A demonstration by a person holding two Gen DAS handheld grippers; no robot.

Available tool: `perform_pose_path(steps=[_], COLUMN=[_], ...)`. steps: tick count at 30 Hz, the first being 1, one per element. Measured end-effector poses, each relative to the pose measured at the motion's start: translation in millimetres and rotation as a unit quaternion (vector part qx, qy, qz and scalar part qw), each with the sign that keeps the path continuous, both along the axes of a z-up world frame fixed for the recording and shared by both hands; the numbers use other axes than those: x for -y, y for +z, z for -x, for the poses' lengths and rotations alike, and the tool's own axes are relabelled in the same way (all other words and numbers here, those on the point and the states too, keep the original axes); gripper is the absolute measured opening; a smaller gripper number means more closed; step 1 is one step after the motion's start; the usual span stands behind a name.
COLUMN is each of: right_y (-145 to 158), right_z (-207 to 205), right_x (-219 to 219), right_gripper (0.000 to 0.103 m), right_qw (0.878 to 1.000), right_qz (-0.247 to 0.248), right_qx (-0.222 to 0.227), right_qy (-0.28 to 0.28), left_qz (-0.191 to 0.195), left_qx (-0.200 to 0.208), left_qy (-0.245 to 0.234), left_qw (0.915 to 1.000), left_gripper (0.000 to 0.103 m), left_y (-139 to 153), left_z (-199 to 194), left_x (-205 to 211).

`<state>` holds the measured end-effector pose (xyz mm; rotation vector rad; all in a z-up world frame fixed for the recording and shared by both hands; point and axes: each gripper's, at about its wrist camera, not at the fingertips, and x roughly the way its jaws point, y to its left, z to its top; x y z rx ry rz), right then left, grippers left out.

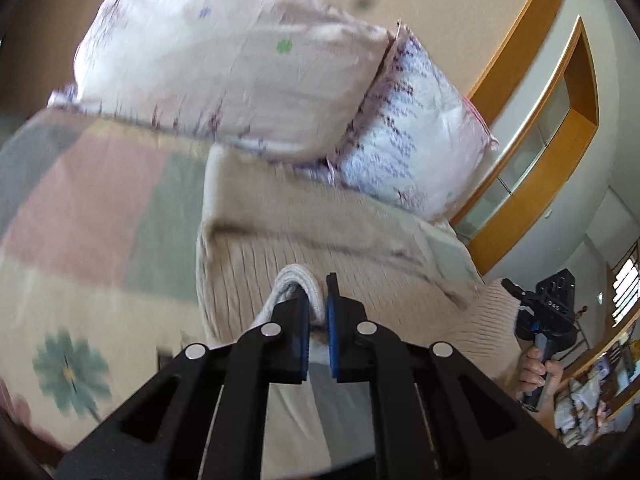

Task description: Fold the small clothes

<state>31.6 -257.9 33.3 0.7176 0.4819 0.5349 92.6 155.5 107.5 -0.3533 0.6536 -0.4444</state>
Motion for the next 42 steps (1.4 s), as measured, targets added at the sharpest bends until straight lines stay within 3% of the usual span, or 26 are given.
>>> perform_pose_path(steps=[4,6,8,9,10,11,12,13,14,18,24,27,28,29,31,35,38,40,41,42], right_y=[23,21,12,4,-7,-14,-20,-22,-20,-10,-22,-27,-26,-26,-25,-19,-9,-3,-1,-1], right_z=[-75,-116,-164,-184,-205,-213,-213,-207,-197,-168,-168,-168,-165,-163,-159,-143,-126,-118,-115,-114], right_x=[10,21,29,30,34,39,44,48,53,64,58,51,51,52,54,64,78,88,95,100], right_gripper=[0.008,0.008,0.012,0.018,0.04,0.062,0.071,0.081,0.09,0.094,0.094,0.094,0.094,0.094,0.094,0.094,0.094,0.094,0.094,0.094], right_qw=[0.998,0.994,0.989,0.985,0.98,0.977,0.974,0.975,0.978,0.981,0.983,0.984,0.984,0.985,0.987,0.988,0.986,0.983,0.981,0.98], right_qz=[-0.03,-0.042,-0.031,-0.018,-0.004,-0.003,-0.012,-0.02,-0.011,0.049,0.056,0.061,0.06,0.058,0.054,0.052,0.067,0.075,0.071,0.065], right_qx=[0.029,0.016,-0.024,-0.052,-0.096,-0.126,-0.141,-0.137,-0.118,-0.079,-0.103,-0.109,-0.108,-0.107,-0.105,-0.095,-0.074,-0.061,-0.059,-0.058], right_qy=[-0.056,-0.099,-0.146,-0.162,-0.172,-0.175,-0.175,-0.172,-0.17,-0.173,-0.143,-0.13,-0.127,-0.123,-0.113,-0.111,-0.137,-0.158,-0.17,-0.176], left_qz=[-0.047,-0.071,-0.086,-0.087,-0.083,-0.075,-0.062,-0.049,-0.035,-0.003,0.045,0.059,0.074,0.117,0.182,0.202,0.224,0.251,0.269,0.295], left_qx=[0.047,0.049,0.023,0.001,-0.027,-0.05,-0.06,-0.053,-0.042,-0.091,-0.179,-0.172,-0.173,-0.193,-0.212,-0.17,-0.11,-0.094,-0.093,-0.105], left_qy=[0.05,0.071,0.081,0.082,0.086,0.09,0.097,0.099,0.096,0.069,0.032,0.026,0.027,0.022,0.033,0.013,-0.063,-0.115,-0.143,-0.178], left_qw=[0.9965,0.9938,0.9928,0.9928,0.9925,0.9919,0.9916,0.9925,0.9939,0.9935,0.9822,0.9829,0.9818,0.974,0.9596,0.9644,0.9664,0.9564,0.9479,0.9329], left_gripper=[0.007,0.007,0.011,0.012,0.017,0.039,0.054,0.076,0.081,0.081,0.068,0.063,0.05,0.026,0.02,0.015,0.015,0.015,0.017,0.02], left_y=[32,30,12,1,-10,-18,-21,-20,-19,-37,-85,-94,-96,-106,-119,-80,-24,-6,-4,-8], left_z=[-101,-152,-204,-221,-235,-240,-238,-231,-219,-199,-202,-199,-199,-202,-204,-200,-205,-213,-218,-228], left_x=[12,23,34,36,36,34,27,19,7,-23,-22,-11,-10,-10,-16,7,73,128,158,197])
